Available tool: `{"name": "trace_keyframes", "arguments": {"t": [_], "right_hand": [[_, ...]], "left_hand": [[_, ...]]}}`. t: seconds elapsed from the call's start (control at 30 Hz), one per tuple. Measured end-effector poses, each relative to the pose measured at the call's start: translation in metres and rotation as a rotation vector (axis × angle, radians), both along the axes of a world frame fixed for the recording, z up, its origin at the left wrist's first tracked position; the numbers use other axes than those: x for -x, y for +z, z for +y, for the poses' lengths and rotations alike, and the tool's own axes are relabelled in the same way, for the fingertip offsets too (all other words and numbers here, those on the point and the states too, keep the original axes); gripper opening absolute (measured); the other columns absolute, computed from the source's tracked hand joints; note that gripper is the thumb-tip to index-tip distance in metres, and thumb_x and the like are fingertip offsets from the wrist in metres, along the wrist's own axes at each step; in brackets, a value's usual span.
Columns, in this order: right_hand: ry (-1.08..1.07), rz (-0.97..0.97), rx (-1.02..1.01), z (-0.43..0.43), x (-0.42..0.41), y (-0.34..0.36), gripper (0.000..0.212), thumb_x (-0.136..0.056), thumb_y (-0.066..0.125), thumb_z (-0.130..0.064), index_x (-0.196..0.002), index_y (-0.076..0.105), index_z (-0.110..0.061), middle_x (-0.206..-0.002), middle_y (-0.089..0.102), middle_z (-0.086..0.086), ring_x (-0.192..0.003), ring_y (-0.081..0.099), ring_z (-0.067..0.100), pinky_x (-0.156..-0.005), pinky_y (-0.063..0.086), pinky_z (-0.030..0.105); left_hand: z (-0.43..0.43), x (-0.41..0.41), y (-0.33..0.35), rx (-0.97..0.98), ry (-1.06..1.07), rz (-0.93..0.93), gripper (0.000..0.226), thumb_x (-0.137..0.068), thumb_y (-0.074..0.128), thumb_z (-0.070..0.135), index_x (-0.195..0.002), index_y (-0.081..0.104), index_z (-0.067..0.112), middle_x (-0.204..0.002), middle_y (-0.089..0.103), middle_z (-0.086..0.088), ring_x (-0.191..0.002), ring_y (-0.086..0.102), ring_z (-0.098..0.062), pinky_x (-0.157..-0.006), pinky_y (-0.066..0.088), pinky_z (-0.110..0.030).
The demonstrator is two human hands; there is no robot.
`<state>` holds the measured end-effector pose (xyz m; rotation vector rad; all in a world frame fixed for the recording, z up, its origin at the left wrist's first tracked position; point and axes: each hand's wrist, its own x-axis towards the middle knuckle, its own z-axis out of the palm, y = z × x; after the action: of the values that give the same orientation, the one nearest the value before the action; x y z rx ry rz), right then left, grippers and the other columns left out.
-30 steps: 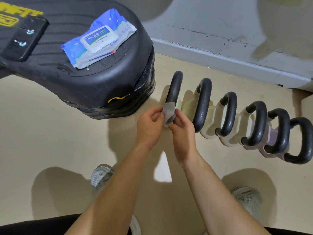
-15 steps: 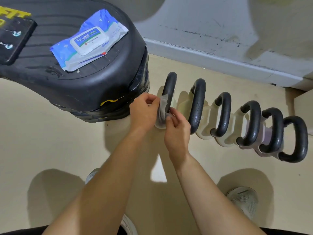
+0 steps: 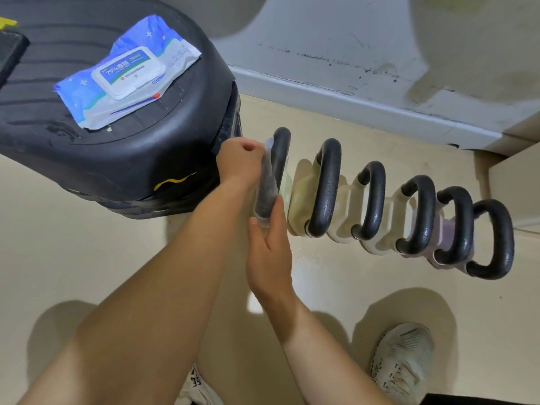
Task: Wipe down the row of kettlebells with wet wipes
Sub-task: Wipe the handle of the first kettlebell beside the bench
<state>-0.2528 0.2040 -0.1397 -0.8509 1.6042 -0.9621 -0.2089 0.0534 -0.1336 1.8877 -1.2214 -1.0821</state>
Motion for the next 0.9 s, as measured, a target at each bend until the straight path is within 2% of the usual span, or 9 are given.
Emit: {"name": "trace_keyframes", "arguments": {"t": [0.03, 0.1, 0.33, 0.4, 0.47, 0.53, 0.63, 0.8, 0.9], "right_hand": [[0.039, 0.001, -0.013, -0.002, 0.001, 0.0, 0.067, -0.102, 0.041, -0.04, -0.162, 0.01, -0.038, -0.166, 0.023, -0.021, -0.152, 0.022, 0.0, -0.126, 0.023, 0.037], [0.062, 0.001, -0.025, -0.01, 0.004, -0.002, 0.069, -0.103, 0.04, -0.042, -0.163, 0.006, -0.035, -0.167, 0.023, -0.016, -0.153, 0.023, 0.004, -0.126, 0.023, 0.038], [-0.022, 0.103, 0.03, -0.044, 0.019, -0.004, 0.053, -0.107, 0.045, -0.02, -0.158, 0.032, -0.023, -0.13, 0.056, -0.019, -0.113, 0.058, -0.006, -0.099, 0.043, 0.014], [-0.027, 0.083, 0.027, -0.037, 0.021, -0.006, 0.057, -0.106, 0.049, -0.024, -0.159, 0.028, -0.023, -0.134, 0.05, -0.021, -0.116, 0.055, -0.01, -0.099, 0.041, 0.011], [-0.093, 0.08, 0.008, -0.026, 0.021, -0.01, 0.056, -0.104, 0.054, -0.028, -0.156, 0.033, -0.021, -0.14, 0.05, -0.013, -0.119, 0.059, 0.003, -0.102, 0.047, 0.022], [-0.167, 0.17, -0.008, -0.016, 0.018, -0.016, 0.041, -0.101, 0.059, -0.028, -0.139, 0.048, -0.018, -0.128, 0.056, -0.002, -0.103, 0.063, 0.009, -0.093, 0.052, 0.028], [-0.239, 0.241, 0.028, -0.011, 0.013, -0.019, 0.013, -0.097, 0.063, -0.017, -0.108, 0.058, -0.021, -0.099, 0.064, -0.002, -0.083, 0.063, 0.01, -0.08, 0.054, 0.032], [-0.277, 0.248, 0.063, -0.018, 0.012, -0.018, 0.017, -0.089, 0.062, -0.005, -0.087, 0.064, -0.021, -0.082, 0.068, -0.006, -0.075, 0.064, 0.015, -0.076, 0.056, 0.036], [-0.302, 0.222, 0.077, -0.019, 0.013, -0.016, 0.014, -0.09, 0.063, -0.005, -0.089, 0.065, -0.018, -0.081, 0.068, -0.007, -0.074, 0.064, 0.007, -0.074, 0.055, 0.027]], "left_hand": [[0.006, -0.005, -0.005, -0.038, 0.008, 0.104, 0.026, -0.092, 0.059, 0.017, -0.069, 0.068, 0.008, -0.064, 0.062, -0.005, -0.063, 0.057, -0.012, -0.062, 0.054, -0.023], [0.026, -0.013, -0.014, -0.09, -0.003, 0.276, 0.028, -0.094, 0.059, 0.026, -0.085, 0.07, 0.002, -0.079, 0.066, -0.019, -0.074, 0.061, -0.022, -0.072, 0.057, -0.042], [0.082, -0.023, -0.021, -0.044, -0.117, 0.438, 0.018, -0.1, 0.056, 0.014, -0.096, 0.073, 0.019, -0.09, 0.076, 0.001, -0.087, 0.071, -0.011, -0.084, 0.057, -0.03], [0.085, -0.028, -0.019, 0.024, -0.131, 0.397, 0.015, -0.095, 0.065, 0.011, -0.1, 0.069, 0.024, -0.093, 0.075, 0.005, -0.087, 0.07, -0.004, -0.081, 0.056, -0.022], [0.086, -0.031, -0.017, 0.073, -0.111, 0.268, 0.017, -0.089, 0.072, 0.012, -0.099, 0.066, 0.025, -0.092, 0.073, 0.008, -0.083, 0.069, 0.001, -0.074, 0.053, -0.015], [0.084, -0.028, -0.013, 0.104, -0.093, 0.142, 0.013, -0.085, 0.077, 0.015, -0.093, 0.069, 0.022, -0.085, 0.072, 0.01, -0.076, 0.068, 0.002, -0.07, 0.051, -0.012], [0.078, -0.02, -0.008, 0.184, -0.063, 0.025, 0.008, -0.083, 0.078, 0.015, -0.088, 0.073, 0.017, -0.082, 0.071, 0.009, -0.073, 0.065, 0.005, -0.067, 0.048, -0.006], [0.061, -0.012, -0.002, 0.224, -0.048, -0.05, 0.003, -0.086, 0.076, 0.02, -0.086, 0.074, 0.018, -0.074, 0.067, 0.015, -0.067, 0.063, 0.007, -0.064, 0.045, -0.003], [0.048, -0.008, 0.0, 0.219, -0.041, -0.11, 0.006, -0.088, 0.074, 0.023, -0.084, 0.072, 0.019, -0.073, 0.067, 0.014, -0.069, 0.065, 0.001, -0.065, 0.048, -0.006]]}}
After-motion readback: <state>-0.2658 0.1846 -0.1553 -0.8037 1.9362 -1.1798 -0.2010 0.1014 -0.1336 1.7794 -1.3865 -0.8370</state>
